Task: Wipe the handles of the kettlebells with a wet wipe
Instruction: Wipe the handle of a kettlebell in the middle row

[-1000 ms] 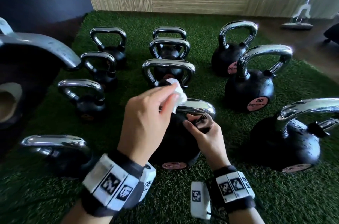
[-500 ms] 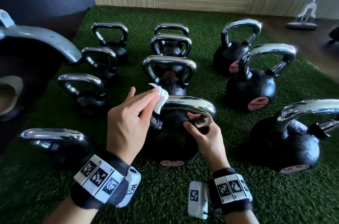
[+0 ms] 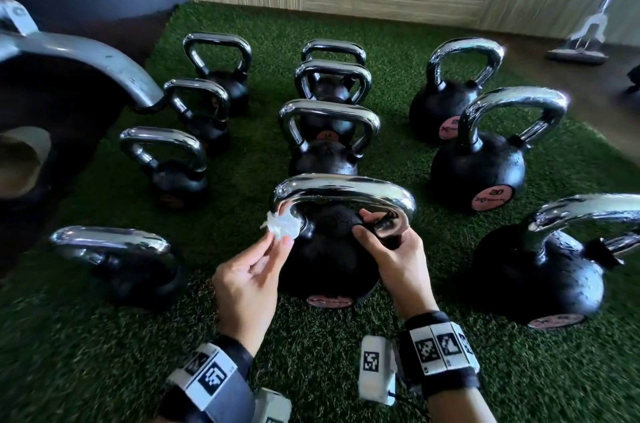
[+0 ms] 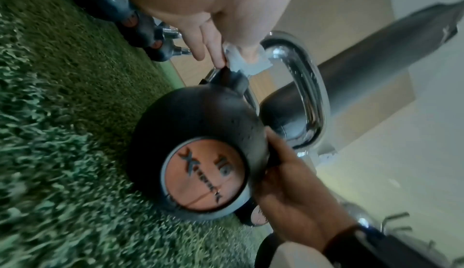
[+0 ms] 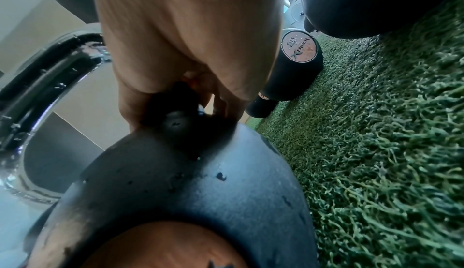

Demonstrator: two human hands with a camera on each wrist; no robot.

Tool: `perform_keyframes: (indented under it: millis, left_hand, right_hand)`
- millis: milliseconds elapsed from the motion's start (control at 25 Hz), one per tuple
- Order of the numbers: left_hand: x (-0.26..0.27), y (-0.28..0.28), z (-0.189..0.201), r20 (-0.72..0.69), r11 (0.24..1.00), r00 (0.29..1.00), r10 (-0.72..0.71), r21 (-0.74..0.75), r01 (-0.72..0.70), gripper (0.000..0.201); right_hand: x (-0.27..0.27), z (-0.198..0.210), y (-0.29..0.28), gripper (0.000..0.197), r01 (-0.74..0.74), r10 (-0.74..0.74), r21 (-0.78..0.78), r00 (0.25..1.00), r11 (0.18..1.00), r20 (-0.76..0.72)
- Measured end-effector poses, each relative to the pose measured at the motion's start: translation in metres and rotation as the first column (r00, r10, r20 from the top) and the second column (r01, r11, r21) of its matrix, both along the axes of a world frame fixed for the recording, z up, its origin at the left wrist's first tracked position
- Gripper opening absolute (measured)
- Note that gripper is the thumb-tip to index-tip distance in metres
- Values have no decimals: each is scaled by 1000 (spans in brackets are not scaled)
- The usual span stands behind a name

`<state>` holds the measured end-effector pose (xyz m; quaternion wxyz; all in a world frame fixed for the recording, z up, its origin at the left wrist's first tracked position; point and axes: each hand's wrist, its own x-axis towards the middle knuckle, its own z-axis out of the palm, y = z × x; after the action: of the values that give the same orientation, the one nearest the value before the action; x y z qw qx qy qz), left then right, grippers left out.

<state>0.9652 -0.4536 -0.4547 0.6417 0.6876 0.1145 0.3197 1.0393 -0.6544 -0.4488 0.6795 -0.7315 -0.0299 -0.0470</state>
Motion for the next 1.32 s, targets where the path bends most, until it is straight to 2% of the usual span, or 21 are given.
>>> perform_keyframes:
  millis: [80,200,320,440,480,560,640,720,800,880,960,1040,1080,1160,1240,1320]
  left_hand:
    - [3,-2,0,-5,1000,1000,17,4,-17,38]
    - [13,5,10,-46,977,994,96,194,-85,35]
    - [32,10,17,-94,965,991,99,251,-72,35]
    - [62,12,20,-142,928,987,70,371,-12,27]
    - [74,9,21,-150,919,988,46,394,17,22]
    - [94,4,26,-146,910,987,-60,399,114,17]
    - [106,3,32,-190,888,967,-171,395,234,13]
    - [108,10,37,-245,853,935,-258,397,339,10]
    - [100,11,38,-218,832,934,-283,428,352,11]
    - [91,4,37,-175,840,956,-235,459,290,9]
    - [90,-3,40,-153,842,971,-181,486,234,7]
    - [94,-8,47,-105,823,982,-156,537,187,8]
    - [94,-9,50,-83,836,987,-138,525,161,9]
    - [93,-14,59,-90,899,988,-128,410,154,12]
    - [94,-14,61,-128,909,980,-151,371,188,19]
    - [101,-11,64,-158,936,974,-162,287,202,13]
  right_hand:
    - [1,2,-1,26,-7,7,-17,1000,1000,-4]
    - [-2,5,-3,28,12,-12,-109,1000,994,-1]
    - [-22,8,-10,30,50,-49,-248,999,967,9]
    - [-60,6,-11,15,85,-45,-337,991,938,124]
    - [-72,4,-9,12,87,-32,-380,988,921,149]
    - [-82,0,-6,31,101,-25,-455,985,885,172]
    - [-66,3,-10,46,152,-47,-460,972,875,232]
    - [-33,9,-10,36,138,-2,-455,958,880,287]
    - [3,11,-1,34,-17,93,-401,981,916,171]
    - [23,9,12,36,-136,139,-361,990,922,-19]
    - [27,4,18,41,-150,139,-373,989,916,-54]
    - [26,1,16,35,-101,100,-377,995,921,-23]
    - [27,-1,15,31,-85,87,-377,996,922,-13]
    - [27,-4,14,30,-71,77,-373,997,925,2]
    - [27,-6,15,33,-70,77,-359,997,931,4]
    - [27,-8,15,35,-62,68,-330,998,942,8]
